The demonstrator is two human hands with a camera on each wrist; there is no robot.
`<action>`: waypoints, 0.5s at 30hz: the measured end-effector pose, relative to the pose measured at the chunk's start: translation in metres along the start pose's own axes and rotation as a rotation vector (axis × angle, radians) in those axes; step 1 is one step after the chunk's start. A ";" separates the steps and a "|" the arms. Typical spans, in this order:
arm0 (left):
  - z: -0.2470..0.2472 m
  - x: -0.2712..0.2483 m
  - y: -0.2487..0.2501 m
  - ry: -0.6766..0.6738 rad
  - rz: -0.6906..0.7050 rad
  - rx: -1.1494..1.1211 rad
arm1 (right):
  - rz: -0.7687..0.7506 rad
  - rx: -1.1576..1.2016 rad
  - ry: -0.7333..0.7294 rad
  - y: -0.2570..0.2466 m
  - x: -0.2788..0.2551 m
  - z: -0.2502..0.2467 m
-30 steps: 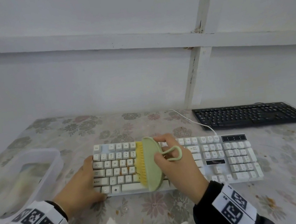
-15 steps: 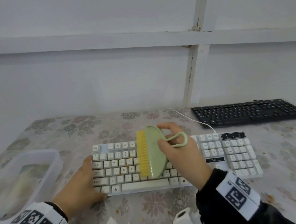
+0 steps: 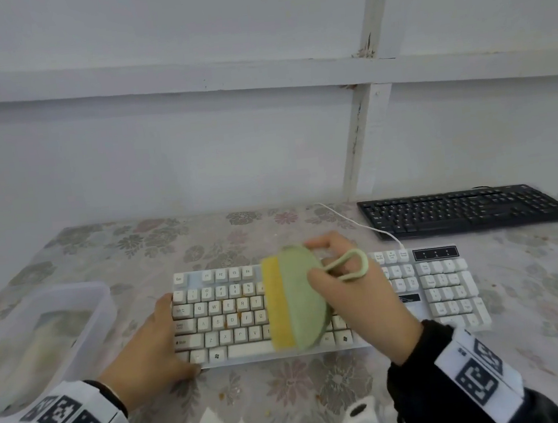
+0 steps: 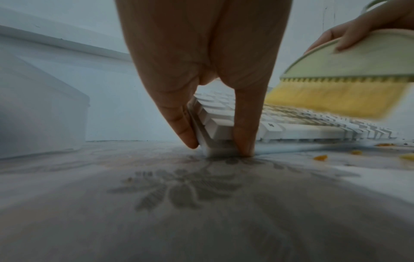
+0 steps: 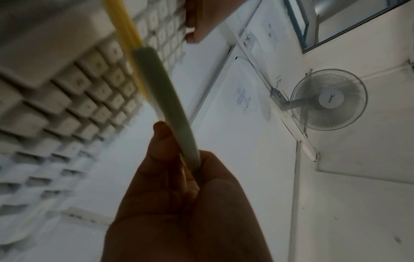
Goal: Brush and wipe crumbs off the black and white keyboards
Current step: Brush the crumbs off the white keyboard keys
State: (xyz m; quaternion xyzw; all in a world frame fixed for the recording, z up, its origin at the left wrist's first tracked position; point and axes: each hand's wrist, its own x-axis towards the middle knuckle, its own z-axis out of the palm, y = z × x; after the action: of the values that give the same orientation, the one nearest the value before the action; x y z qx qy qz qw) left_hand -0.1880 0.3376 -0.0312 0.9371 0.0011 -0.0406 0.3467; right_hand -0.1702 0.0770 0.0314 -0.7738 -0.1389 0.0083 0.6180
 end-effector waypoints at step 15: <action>0.001 0.001 -0.004 0.003 -0.009 0.034 | 0.105 -0.039 -0.141 0.023 -0.013 0.015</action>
State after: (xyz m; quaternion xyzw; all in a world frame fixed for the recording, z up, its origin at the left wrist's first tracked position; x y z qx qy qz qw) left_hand -0.1872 0.3397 -0.0351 0.9429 0.0051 -0.0406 0.3306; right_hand -0.1809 0.0837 0.0042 -0.7894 -0.1413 0.0925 0.5902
